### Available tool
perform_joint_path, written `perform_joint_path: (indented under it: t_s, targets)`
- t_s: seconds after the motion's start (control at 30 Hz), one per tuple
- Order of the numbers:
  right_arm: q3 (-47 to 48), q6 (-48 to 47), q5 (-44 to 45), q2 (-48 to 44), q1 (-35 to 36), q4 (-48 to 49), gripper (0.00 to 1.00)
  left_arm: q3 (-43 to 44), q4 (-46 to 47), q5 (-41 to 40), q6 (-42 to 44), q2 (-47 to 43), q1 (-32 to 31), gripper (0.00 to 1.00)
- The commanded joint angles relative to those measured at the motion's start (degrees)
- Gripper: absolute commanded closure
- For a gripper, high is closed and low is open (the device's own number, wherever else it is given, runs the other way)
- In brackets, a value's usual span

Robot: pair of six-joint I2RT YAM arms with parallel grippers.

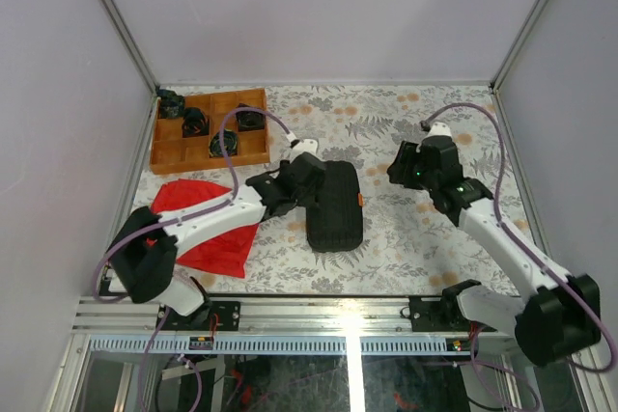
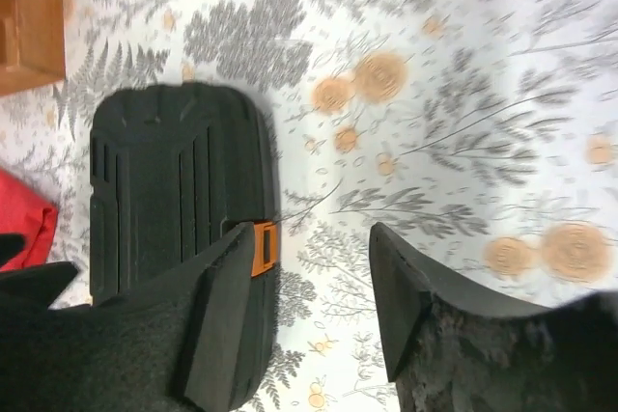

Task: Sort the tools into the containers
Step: Reset both arms

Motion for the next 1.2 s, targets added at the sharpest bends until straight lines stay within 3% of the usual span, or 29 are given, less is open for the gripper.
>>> perform_joint_path:
  t_s: [0.0, 0.33, 0.47, 0.77, 1.17]
  targets:
    - [3.4, -4.8, 12.0, -8.2, 0.3, -10.0, 0.39, 2.0, -5.6, -7.2, 1.5, -10.0, 0.8, 0.36]
    - [7.2, -6.3, 10.9, -24.3, 0.3, -12.5, 0.00, 1.8, -6.7, -12.4, 4.6, -30.1, 1.2, 0.12]
    - [6.7, -5.9, 10.8, -29.0, 0.4, -14.6, 0.01, -1.7, -6.5, -13.3, 4.5, -38.4, 1.2, 0.00]
    - [-0.6, -1.6, 14.9, -40.2, 0.3, -16.0, 0.01, -10.5, -10.9, -14.4, 1.3, -54.3, 1.2, 0.00]
    - [-4.7, -1.4, 16.8, -44.0, 0.4, -20.2, 0.01, -15.1, -18.7, -22.1, -5.7, -63.5, 1.2, 0.00]
